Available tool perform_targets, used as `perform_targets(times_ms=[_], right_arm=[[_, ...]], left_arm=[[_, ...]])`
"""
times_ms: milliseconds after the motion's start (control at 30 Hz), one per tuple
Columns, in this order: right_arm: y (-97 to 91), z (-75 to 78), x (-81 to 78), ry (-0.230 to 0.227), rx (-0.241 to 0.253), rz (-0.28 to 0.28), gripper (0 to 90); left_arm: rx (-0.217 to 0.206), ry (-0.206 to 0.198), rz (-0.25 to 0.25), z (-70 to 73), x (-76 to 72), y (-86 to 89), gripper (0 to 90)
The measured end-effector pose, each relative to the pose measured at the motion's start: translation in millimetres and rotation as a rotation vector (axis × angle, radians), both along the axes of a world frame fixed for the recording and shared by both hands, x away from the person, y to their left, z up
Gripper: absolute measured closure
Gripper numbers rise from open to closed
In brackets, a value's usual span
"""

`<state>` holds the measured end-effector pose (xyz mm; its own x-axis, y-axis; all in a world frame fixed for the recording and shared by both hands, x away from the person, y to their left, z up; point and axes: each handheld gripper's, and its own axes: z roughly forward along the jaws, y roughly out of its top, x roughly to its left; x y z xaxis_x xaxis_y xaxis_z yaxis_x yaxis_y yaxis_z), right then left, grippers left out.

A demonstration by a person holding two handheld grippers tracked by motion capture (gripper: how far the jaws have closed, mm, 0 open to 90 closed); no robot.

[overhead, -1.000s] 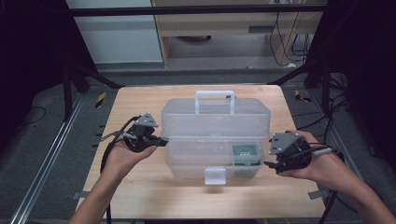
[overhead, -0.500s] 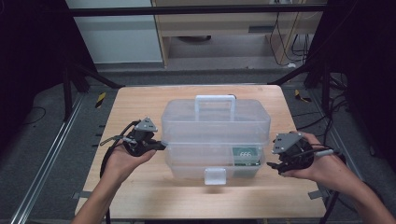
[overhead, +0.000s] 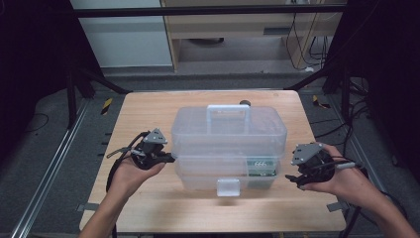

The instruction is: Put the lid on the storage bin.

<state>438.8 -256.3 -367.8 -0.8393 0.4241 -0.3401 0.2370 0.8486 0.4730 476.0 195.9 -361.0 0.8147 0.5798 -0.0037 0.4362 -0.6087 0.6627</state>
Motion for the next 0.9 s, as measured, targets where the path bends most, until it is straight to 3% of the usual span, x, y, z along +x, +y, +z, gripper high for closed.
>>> perform_targets(times_ms=[267,467,500,667,700,800,900], right_arm=[[-3.3,-5.9,2.5,0.002,0.011,-0.025,22.0],[-6.5,-9.3,4.4,-0.006,0.017,-0.051,21.2],[-7.1,-9.5,4.7,-0.010,0.015,-0.052,21.1],[-10.1,-11.5,5.0,-0.014,0.022,-0.068,20.6],[-10.7,-12.1,4.8,-0.011,0.023,-0.068,20.5],[-12.7,-14.4,5.0,-0.013,0.021,-0.077,20.4],[-15.0,-16.6,6.9,-0.025,0.024,-0.104,20.4]], left_arm=[[-0.002,-0.010,-0.018,-3.5,0.1,1.2,90.0],[0.024,0.004,-0.008,-4.3,-2.6,1.7,90.0],[0.018,-0.012,-0.025,-5.3,-1.2,1.3,90.0],[0.037,0.010,0.002,-5.9,-4.7,1.7,90.0],[0.024,-0.014,-0.024,-7.1,-2.6,1.9,90.0],[0.029,-0.018,-0.026,-7.4,-3.1,3.6,90.0],[0.040,0.009,0.001,-8.4,-5.9,6.9,90.0]])
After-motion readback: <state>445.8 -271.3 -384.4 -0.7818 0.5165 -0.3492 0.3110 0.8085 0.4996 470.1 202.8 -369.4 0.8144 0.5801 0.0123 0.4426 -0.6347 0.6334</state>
